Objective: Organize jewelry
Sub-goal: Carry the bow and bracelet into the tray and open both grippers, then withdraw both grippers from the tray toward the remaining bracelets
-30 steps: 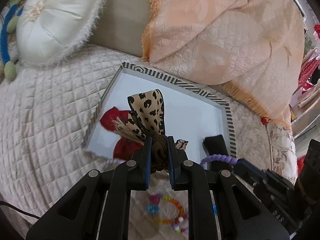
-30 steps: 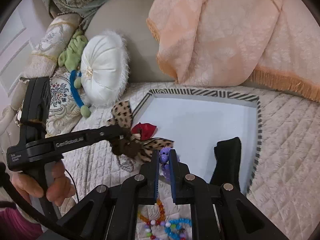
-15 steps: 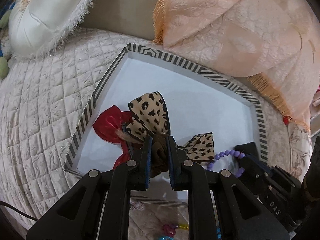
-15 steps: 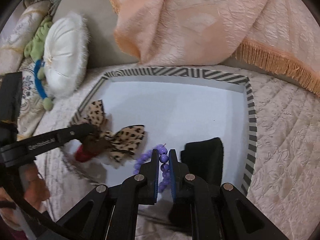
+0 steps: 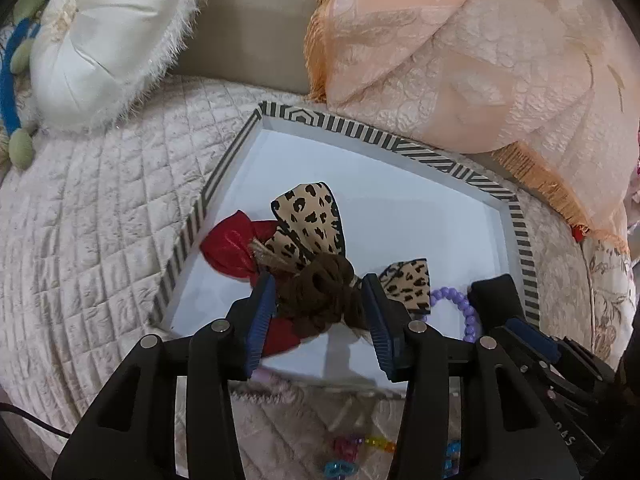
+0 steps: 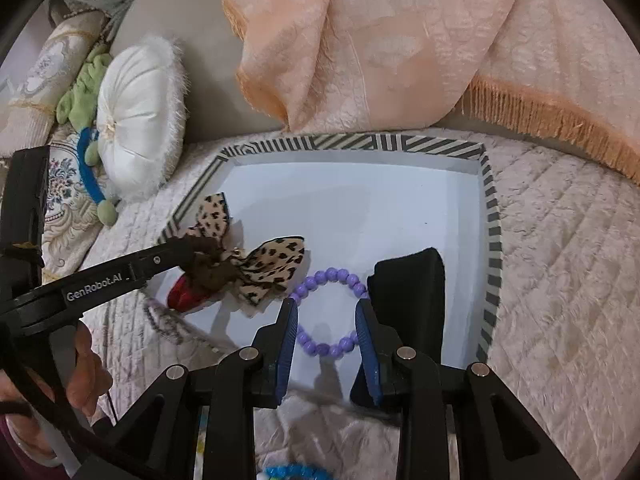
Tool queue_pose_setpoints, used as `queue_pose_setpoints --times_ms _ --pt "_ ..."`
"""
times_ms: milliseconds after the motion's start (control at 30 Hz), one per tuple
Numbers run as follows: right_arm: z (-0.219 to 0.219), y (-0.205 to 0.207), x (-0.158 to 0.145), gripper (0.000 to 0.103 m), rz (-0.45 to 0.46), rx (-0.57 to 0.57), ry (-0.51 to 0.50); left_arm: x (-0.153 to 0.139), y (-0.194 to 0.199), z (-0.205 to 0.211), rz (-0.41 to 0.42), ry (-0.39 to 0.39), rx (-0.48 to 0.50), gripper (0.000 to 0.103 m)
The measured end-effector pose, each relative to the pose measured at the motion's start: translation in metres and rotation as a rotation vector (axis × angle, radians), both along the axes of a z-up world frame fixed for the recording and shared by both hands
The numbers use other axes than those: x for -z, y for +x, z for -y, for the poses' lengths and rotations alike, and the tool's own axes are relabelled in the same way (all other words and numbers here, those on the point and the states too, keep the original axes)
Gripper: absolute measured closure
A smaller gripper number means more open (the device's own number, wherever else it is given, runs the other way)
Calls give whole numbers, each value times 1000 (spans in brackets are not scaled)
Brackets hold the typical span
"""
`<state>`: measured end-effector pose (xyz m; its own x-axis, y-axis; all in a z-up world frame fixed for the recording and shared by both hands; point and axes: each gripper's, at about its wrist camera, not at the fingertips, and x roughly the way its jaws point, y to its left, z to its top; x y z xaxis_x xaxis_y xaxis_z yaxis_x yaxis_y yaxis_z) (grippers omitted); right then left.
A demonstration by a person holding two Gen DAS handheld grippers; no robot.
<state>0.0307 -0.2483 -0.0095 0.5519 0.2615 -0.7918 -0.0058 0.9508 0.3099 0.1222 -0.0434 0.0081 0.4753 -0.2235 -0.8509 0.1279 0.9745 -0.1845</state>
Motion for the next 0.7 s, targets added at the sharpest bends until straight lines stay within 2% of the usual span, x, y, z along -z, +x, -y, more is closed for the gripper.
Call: queue_pose_setpoints --times_ms 200,467,700 --pt "-5 -23 -15 74 26 23 -11 -17 -26 -5 49 47 -10 58" --pt "-17 -55 -30 67 47 24 -8 -39 -70 -17 115 83 -18 58" --pt "-22 -88 -39 66 58 26 -5 -47 -108 -25 138 86 -25 58"
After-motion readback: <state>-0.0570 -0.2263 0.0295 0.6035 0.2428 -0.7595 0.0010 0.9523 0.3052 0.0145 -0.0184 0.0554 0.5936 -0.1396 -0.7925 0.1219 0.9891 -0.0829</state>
